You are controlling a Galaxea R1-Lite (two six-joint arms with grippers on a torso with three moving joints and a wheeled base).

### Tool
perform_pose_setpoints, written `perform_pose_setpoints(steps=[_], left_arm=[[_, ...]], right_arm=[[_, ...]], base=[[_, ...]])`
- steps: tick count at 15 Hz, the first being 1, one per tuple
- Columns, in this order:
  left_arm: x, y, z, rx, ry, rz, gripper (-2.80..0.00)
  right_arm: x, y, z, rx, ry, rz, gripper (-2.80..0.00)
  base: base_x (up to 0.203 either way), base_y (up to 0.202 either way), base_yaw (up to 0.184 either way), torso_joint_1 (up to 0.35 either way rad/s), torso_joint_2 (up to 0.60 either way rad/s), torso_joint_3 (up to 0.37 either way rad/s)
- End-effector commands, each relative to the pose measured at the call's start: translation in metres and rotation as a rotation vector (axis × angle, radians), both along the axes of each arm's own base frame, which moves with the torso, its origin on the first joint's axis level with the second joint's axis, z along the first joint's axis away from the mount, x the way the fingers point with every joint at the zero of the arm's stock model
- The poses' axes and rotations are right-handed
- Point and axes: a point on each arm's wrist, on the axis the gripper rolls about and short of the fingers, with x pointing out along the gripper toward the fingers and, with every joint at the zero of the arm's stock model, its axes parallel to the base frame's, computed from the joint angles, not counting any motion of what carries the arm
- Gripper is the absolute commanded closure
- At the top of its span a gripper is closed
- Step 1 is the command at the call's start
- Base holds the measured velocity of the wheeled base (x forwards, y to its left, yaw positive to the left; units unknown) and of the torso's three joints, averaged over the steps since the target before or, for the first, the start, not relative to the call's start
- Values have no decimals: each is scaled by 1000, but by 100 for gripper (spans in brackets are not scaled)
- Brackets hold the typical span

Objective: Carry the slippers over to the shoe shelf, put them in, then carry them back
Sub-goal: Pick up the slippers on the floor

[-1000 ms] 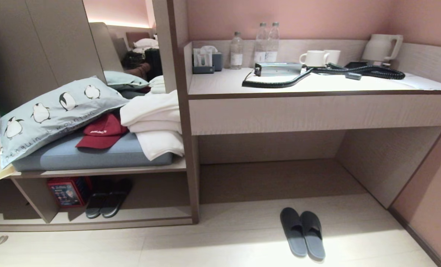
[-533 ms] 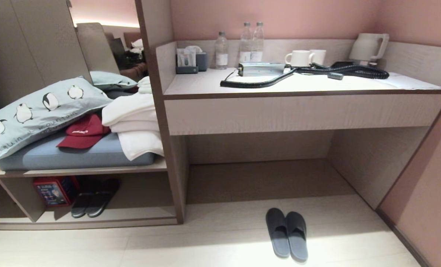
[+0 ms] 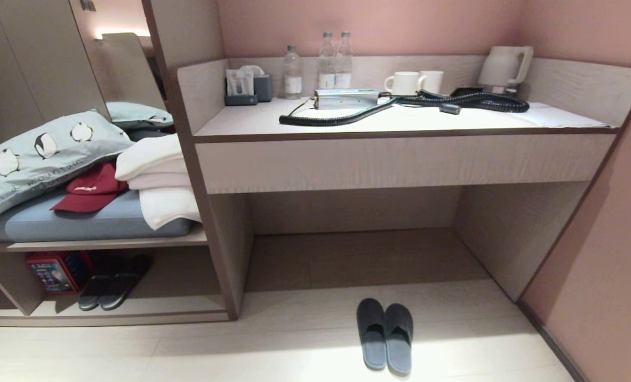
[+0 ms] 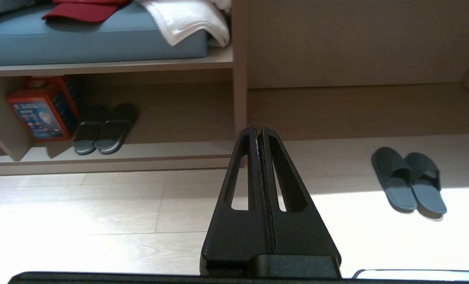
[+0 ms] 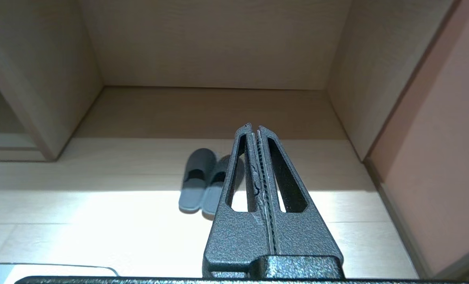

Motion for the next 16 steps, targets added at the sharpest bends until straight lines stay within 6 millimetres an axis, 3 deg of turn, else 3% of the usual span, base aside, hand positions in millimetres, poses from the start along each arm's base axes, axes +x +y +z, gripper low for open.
perform_pose_setpoints(steps=[1, 10, 16], left_arm=[[0, 0, 0, 1, 2, 0, 0], [0, 0, 0, 1, 2, 0, 0], [0, 0, 0, -2, 2, 0, 0]], right_arm=[[0, 0, 0, 0, -3, 0, 0], [0, 0, 0, 0, -1, 0, 0], [0, 0, 0, 0, -3, 0, 0]], base=[[0, -156, 2, 4, 10, 2], [0, -12, 0, 1, 2, -9], [0, 0, 0, 1, 2, -184]])
